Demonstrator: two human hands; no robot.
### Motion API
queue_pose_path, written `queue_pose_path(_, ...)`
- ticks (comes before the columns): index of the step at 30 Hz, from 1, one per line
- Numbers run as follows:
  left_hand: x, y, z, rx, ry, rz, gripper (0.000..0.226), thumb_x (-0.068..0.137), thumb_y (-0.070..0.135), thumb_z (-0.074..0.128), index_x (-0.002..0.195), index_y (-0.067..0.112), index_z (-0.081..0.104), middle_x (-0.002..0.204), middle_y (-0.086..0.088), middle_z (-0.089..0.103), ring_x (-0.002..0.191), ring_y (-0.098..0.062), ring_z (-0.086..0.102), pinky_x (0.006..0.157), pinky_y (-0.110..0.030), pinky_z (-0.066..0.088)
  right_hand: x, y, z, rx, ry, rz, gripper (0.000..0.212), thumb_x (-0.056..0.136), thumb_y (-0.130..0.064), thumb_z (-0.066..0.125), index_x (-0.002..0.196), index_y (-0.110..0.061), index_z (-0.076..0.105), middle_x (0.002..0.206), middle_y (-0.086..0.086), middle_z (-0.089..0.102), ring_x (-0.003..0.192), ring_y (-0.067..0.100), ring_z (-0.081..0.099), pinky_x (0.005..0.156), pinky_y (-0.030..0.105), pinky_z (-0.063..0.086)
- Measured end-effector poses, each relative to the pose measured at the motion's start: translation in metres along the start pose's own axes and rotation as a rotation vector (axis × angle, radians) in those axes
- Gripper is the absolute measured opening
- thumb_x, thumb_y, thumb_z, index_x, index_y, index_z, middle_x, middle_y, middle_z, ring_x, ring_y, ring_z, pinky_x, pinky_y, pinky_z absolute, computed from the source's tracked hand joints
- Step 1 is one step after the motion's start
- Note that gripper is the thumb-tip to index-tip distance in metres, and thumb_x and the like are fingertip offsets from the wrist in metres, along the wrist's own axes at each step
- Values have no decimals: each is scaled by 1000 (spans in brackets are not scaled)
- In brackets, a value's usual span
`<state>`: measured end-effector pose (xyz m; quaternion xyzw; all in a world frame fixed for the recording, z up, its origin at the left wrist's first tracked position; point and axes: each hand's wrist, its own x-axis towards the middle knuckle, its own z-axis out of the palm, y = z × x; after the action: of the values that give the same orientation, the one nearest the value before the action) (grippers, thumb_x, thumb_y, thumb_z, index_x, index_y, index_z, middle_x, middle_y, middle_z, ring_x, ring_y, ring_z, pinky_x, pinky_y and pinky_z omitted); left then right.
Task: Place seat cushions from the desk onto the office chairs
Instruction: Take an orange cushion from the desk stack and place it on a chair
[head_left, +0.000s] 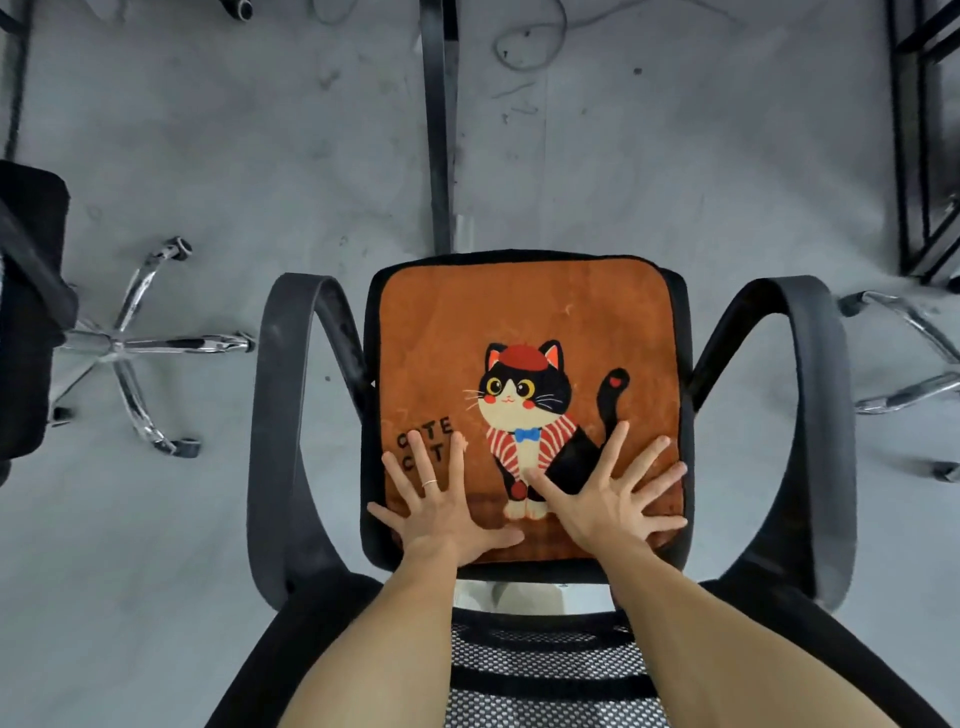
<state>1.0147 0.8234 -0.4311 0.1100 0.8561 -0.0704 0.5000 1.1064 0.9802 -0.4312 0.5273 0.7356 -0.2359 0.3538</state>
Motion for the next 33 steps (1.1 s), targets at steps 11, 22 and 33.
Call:
queue_pose_path(11, 8, 6, -3, 69, -10, -23, 146, 49, 98, 54, 125, 39, -56, 132, -10, -65, 128, -45, -51, 106, -80, 3, 9, -10, 3, -23, 14, 44, 137, 44, -111, 9, 142, -31, -44, 148, 15, -51, 137, 48, -41, 103, 83, -1)
queue_pose_path(22, -17, -12, -52, -475, 336, -292, 65, 94, 29, 59, 148, 16, 25, 150, -13, 35, 133, -37, 39, 101, -54, 44, -2, 28, -49, 93, 153, 170, 70, 96, -47, 41, 154, -17, 15, 159, 13, 23, 139, 39, 32, 108, 57, 31)
queue_pose_path(33, 8, -34, -65, -582, 429, -316, 8, 104, 24, 44, 101, 16, 42, 110, -12, 61, 96, -35, 59, 68, -40, 44, 21, 40, -56, 290, 129, 320, 50, 92, -15, 54, 137, -3, 34, 140, 21, 36, 124, 47, 43, 93, 54, 45)
